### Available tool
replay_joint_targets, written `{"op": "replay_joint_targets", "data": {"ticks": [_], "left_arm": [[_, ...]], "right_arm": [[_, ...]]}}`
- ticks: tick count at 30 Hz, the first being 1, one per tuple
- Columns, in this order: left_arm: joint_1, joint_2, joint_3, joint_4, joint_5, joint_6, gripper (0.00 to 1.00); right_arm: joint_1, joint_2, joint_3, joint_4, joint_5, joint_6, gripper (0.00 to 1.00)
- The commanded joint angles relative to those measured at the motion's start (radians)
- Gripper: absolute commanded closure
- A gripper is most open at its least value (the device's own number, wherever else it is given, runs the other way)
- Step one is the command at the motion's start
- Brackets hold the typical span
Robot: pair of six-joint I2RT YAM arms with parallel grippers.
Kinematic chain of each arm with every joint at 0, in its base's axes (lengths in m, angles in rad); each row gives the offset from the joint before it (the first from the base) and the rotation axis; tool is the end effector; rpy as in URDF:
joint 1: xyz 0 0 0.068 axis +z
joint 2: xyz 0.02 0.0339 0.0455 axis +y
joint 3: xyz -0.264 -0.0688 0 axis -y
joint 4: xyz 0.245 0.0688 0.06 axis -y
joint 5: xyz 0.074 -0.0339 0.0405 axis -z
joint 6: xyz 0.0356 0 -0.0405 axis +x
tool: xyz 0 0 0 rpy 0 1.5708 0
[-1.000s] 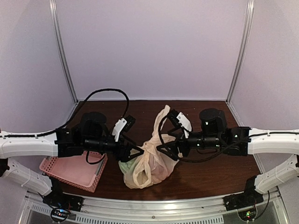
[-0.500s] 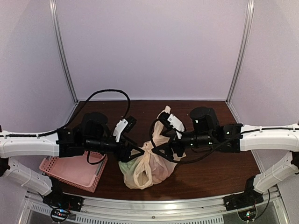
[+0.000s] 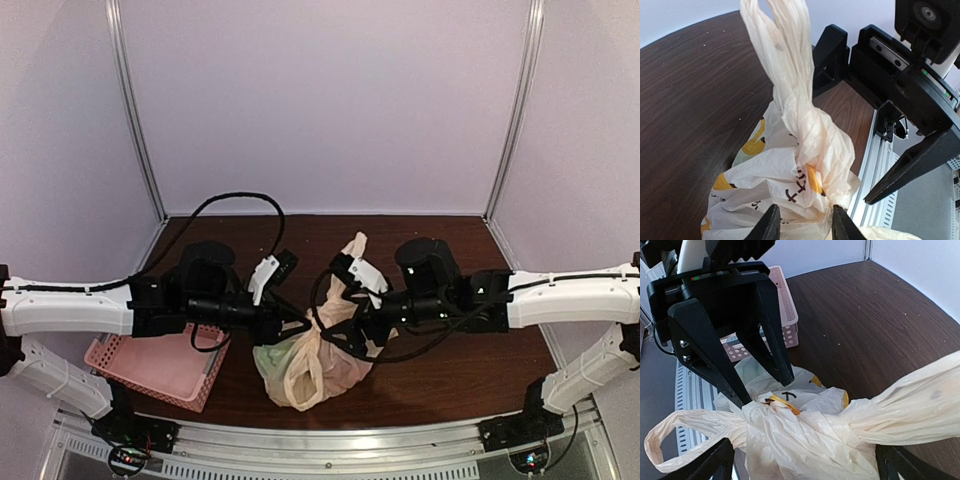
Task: Untie the knot of the plastic bag and take out the fruit
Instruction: Untie the bag handles from the takeout bag.
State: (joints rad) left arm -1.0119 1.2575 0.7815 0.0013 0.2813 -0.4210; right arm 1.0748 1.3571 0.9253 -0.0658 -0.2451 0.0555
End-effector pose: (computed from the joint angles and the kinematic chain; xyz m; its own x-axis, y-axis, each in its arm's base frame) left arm 0.1402 -0.2427 0.2563 -0.6076 0.2311 -0.7599 0.7638 0.4322 -0.4793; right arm 0.1385 0.2741 0.2716 -0.2798 -0.4039 -0.8710 -0.9406 0.2970 0.1644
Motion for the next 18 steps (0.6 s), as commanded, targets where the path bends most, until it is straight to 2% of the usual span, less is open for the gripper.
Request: {"op": "replay_joint_targets", "data": {"ticks": [1,8,14,18], "left_arm": [[-0.005,0.009,0.026,0.058,0.023,-0.001,0.67],[-0.005,0.011,0.016,0.06,0.042,-0.012,0.68],[-0.005,0.004,0.004,0.042,0.034,-0.014,0.56],[-0.005,0.009,0.005,0.042,0.039,-0.016,0.56]], "right_arm": [[0.03,0.025,0.012,-0.015,0.07,0.004,0.01],[0.051,0.049,-0.008,0.003,0.153,0.033,0.03],[0.051,0.028,-0.029,0.033,0.184,0.053,0.07],[0.051,0.025,-0.031,0.034,0.186,0.053,0.14]]}}
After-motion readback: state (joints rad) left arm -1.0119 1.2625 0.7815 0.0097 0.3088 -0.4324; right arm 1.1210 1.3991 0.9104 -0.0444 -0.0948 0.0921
